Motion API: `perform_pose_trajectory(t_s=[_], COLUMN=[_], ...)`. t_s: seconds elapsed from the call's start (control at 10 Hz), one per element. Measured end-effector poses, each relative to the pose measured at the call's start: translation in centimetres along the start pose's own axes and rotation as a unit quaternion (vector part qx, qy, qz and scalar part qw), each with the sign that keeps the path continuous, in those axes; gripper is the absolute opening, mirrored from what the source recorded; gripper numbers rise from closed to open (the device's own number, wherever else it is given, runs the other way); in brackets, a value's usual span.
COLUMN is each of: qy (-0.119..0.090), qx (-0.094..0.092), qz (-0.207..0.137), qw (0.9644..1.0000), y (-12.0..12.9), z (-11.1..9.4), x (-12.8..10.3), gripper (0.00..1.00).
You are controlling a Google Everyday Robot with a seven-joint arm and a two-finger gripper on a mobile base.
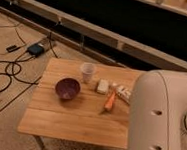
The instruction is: Push the eraser across the table
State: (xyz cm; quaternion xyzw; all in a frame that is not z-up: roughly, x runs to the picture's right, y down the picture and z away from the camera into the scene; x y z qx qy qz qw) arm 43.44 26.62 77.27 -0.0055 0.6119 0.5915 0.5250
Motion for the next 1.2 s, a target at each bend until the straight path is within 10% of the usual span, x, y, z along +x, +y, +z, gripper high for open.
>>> perform_pose_trajectory(t_s=[1.2], qy=[-0.021], qx=[-0.026], qz=[0.040], qw=[0.9986], y=[-2.1], z=[0.6], x=[-1.2], gripper=[0.65])
